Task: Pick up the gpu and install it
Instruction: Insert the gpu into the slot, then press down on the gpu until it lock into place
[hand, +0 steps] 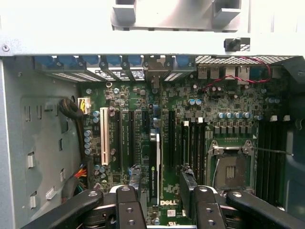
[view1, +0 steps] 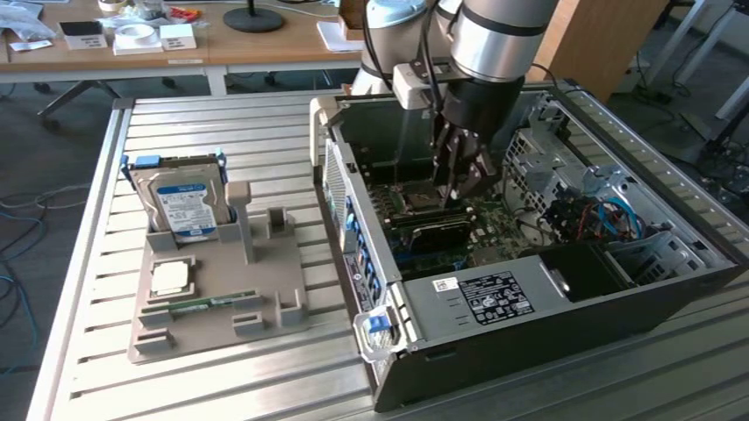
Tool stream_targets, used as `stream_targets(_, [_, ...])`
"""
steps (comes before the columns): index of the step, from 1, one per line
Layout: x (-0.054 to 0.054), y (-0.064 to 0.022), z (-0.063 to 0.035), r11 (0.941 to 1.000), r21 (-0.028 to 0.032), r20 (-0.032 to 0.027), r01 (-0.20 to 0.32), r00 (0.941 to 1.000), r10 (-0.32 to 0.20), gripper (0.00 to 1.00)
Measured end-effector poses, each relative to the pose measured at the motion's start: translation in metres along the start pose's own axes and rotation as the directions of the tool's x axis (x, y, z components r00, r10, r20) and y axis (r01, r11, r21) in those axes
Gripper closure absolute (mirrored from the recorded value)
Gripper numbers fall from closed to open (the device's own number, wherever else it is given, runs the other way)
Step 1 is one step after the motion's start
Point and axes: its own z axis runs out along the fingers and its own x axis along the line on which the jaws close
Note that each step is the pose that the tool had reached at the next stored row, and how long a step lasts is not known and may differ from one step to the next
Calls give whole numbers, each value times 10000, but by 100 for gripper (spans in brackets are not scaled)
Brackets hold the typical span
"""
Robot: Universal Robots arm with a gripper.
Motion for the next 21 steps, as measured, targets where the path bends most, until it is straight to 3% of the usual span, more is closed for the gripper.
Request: stream_targets(21, [-2,-1,-74,10000,0,0,0,10000,0,54])
